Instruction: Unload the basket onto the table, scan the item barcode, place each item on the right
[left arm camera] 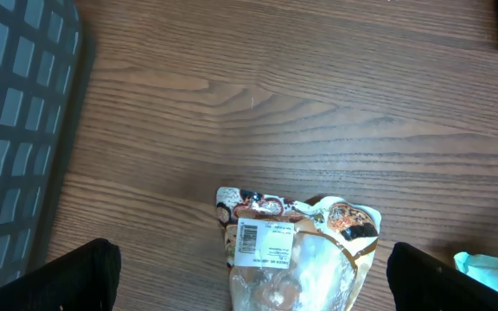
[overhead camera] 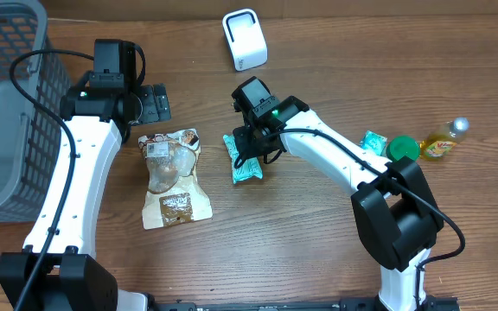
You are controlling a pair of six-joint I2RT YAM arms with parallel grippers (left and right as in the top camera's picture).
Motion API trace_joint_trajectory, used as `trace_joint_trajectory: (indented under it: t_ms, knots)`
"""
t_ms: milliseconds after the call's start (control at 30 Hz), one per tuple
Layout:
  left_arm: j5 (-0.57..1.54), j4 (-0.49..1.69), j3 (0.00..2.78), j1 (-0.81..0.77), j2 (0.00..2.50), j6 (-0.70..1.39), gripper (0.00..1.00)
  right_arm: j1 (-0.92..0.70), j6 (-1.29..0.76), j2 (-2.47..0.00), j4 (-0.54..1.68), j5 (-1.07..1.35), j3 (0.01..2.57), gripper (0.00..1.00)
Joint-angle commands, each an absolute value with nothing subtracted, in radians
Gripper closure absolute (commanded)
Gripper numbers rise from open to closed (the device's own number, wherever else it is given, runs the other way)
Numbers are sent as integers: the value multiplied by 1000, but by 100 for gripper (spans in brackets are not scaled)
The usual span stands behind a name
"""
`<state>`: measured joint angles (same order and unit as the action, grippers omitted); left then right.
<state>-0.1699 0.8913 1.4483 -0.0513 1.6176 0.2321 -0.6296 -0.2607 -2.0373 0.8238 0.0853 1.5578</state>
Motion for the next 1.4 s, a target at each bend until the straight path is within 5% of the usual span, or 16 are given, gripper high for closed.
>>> trace_joint_trajectory:
  t_ms: [0, 867, 933, 1067, 1233, 1367]
  knots:
    - [-184, 889, 1456, -46, 1610, 220, 0, -627, -253, -2009, 818, 76, 1559, 96]
    - [-183, 889, 1456, -46, 1610, 220, 0, -627, -603, -2011, 735, 45, 1508, 95]
    - [-184, 889, 1456, -46, 1610, 220, 0, -627, -602, -2011, 719, 45, 1493, 83]
    - [-183, 889, 1456, -46, 1610, 220, 1, -627, -599, -2011, 719, 45, 1492, 35]
    - [-183, 889, 1456, -46, 1610, 220, 0, -625, -598, -2001, 731, 45, 1514, 17]
    - [-184, 889, 1456, -46, 1610, 220, 1, -614, -562, -1959, 797, 45, 1604, 16]
